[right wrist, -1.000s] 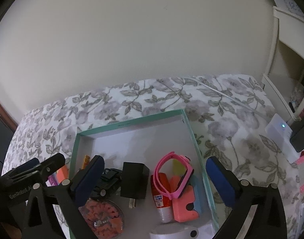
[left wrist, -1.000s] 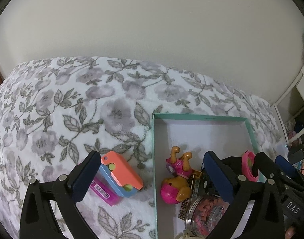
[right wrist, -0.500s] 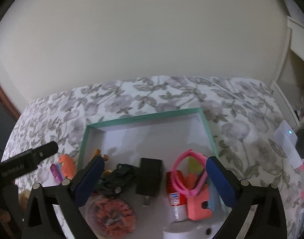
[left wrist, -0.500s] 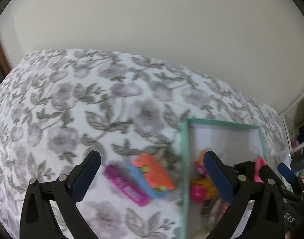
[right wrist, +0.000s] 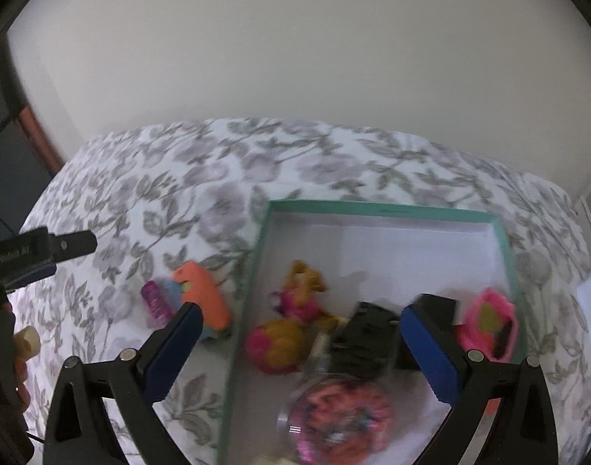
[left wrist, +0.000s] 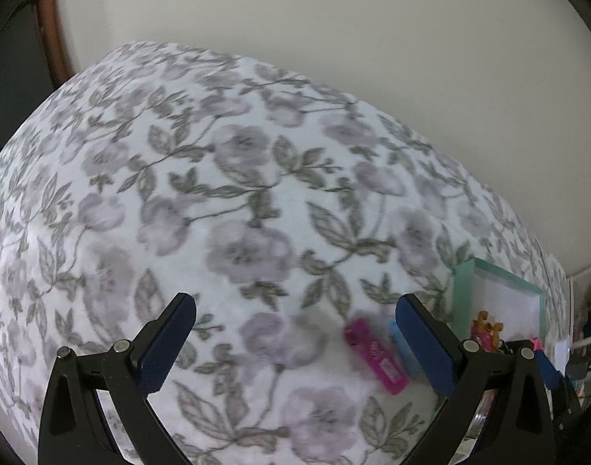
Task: Organize rigid objects
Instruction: 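Move both tools back to the pink lighter and orange-blue toy beside the tray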
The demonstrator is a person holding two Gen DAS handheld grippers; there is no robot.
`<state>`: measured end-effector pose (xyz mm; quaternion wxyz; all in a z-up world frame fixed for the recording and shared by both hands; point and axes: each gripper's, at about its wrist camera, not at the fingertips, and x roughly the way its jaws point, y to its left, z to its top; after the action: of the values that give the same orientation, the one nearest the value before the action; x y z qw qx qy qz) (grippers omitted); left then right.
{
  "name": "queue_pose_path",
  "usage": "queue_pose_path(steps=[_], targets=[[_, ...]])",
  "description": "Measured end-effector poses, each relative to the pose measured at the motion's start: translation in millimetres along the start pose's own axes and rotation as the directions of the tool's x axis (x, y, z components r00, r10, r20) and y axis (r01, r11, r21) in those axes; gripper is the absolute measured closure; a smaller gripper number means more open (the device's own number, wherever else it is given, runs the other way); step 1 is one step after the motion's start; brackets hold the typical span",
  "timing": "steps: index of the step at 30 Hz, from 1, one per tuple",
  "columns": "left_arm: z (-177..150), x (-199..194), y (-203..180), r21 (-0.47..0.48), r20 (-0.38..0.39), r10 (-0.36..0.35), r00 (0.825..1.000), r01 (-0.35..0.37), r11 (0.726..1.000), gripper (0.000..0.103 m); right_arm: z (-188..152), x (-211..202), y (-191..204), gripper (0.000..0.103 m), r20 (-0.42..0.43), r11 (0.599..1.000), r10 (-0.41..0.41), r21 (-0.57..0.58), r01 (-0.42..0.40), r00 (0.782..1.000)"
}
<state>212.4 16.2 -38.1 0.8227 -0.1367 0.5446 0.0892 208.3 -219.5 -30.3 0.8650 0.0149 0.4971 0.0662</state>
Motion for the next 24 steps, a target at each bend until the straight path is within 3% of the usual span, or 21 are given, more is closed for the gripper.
queue_pose_path(steps=[12,24], targets=[[-15.2,27.3,6.3,0.001,-0.116,-0.007,0.993,0.007,1.000,0.000,4.7,16.0,52.9,0.000,-0.024,0.998,0.045,-0.039,-0.046,0.999],[-32.5,49.9,-29.2,0.083,-0.173,-0.012,0.985,0.026,0.996,0.000,4.4,14.1,30.5,0.000,-0.022,1.000,-0.014,-0.023,0.014,1.000]])
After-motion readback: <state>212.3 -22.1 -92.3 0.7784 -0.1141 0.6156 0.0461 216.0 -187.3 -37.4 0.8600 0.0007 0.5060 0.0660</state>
